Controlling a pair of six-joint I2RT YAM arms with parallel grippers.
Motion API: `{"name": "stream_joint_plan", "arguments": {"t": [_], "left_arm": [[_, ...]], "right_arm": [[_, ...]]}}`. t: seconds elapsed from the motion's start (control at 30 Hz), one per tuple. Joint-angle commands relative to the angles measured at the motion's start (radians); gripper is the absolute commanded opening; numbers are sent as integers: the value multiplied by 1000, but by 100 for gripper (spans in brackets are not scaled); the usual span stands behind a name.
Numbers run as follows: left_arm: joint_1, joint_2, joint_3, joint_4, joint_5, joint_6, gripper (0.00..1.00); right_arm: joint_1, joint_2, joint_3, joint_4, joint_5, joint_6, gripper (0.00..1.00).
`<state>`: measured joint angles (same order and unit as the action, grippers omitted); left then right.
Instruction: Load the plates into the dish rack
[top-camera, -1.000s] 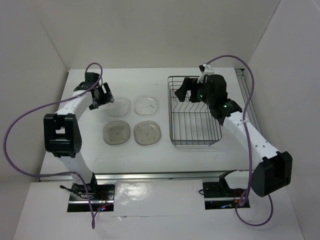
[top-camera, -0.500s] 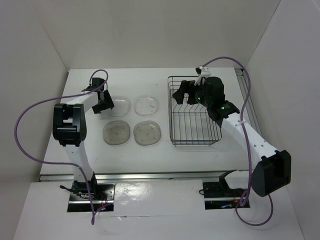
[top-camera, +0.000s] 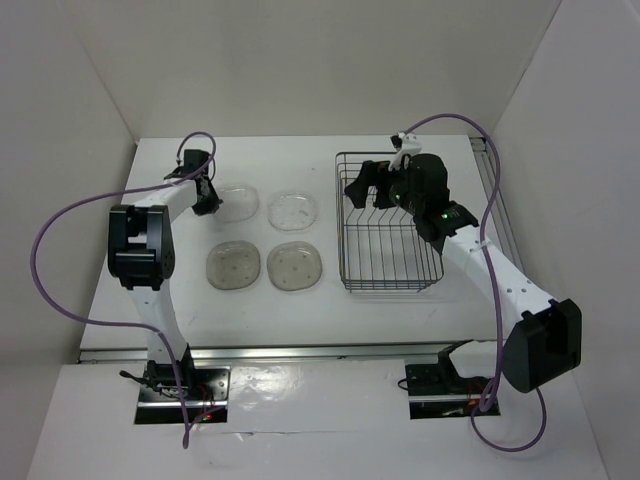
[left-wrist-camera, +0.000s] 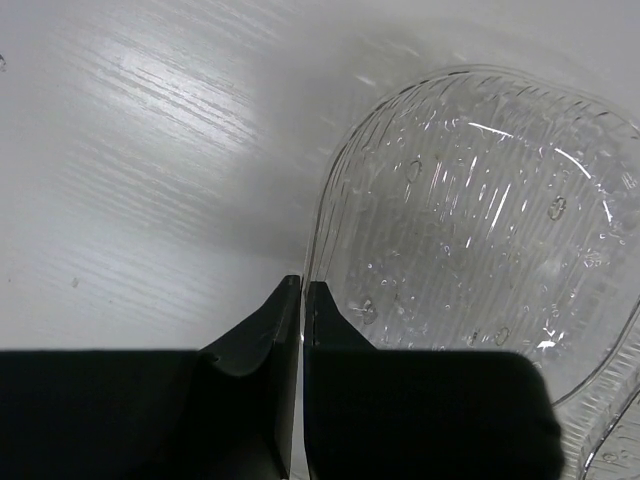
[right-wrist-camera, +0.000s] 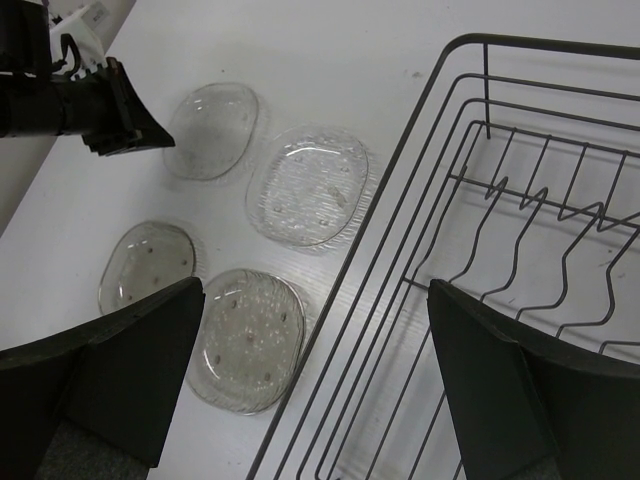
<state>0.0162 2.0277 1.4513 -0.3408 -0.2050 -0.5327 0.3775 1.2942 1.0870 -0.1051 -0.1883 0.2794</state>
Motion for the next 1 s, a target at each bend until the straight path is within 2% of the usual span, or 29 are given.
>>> {"name": "stream_joint_plan", "arguments": {"t": [0.0,0.1,0.13,0.23,0.37,0.47,0.57,0.63,0.8,0.97], "left_arm": [[10,32,17,-62,-50,-3,0],[10,-16,26,-63,-54,14,0],[10,-65,26,-63,-54,14,0],[10,-195,15,-52,-33,53,0],[1,-337,18,-43,-10,115,0],[-37,-455,49,-43,59,166,0],[-91,-556,49,-43,121,214,0],[-168,-592,49,-43,121,226,0],[-286,-601,101,-82,133,212,0],[-305,-633,101,-93,121,191,0]], "right_arm": [[11,11,-2,70,0,-6,100],[11,39,-19,125,-60,4,100],[11,48,-33,204,-82,23,100],[11,112,-58,323,-232,63,100],[11,200,-32,413,-307,98,100],[32,231,8,468,-379,98,100],[72,258,57,481,-392,52,100],[93,292,122,470,-381,6,100],[121,362,237,412,-372,-25,100],[121,363,248,432,-361,-25,100]]}}
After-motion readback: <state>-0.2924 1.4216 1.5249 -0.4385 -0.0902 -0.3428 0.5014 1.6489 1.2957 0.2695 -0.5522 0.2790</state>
